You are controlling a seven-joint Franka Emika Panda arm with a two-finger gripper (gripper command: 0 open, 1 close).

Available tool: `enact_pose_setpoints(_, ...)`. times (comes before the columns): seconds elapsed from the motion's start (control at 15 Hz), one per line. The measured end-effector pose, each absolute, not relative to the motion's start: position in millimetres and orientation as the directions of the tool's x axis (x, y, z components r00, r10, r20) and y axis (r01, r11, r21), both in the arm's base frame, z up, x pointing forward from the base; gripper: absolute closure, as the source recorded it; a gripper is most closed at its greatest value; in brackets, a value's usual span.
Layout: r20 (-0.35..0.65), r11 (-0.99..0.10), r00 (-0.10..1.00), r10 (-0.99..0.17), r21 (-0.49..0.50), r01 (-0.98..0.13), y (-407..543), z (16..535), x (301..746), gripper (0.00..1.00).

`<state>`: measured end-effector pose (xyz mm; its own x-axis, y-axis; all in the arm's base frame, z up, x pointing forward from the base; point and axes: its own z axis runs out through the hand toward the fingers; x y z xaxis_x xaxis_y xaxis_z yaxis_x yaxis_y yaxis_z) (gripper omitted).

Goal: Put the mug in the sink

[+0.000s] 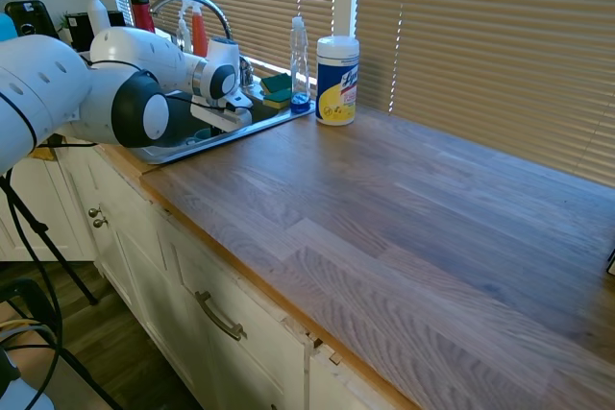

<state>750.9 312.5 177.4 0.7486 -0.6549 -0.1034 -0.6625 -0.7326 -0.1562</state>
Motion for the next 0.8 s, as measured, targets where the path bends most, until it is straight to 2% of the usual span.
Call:
enact_pose_setpoints(0.33,-0.095,-0.729,0.749,-0.656,-0.176,-0.661,313.5,191.8,754.4,0.0)
enact_pose_setpoints(0.8,-0.084,-0.685,0.712,-0.697,-0.214,-0.696,317.4,256.4,759.2,0.0)
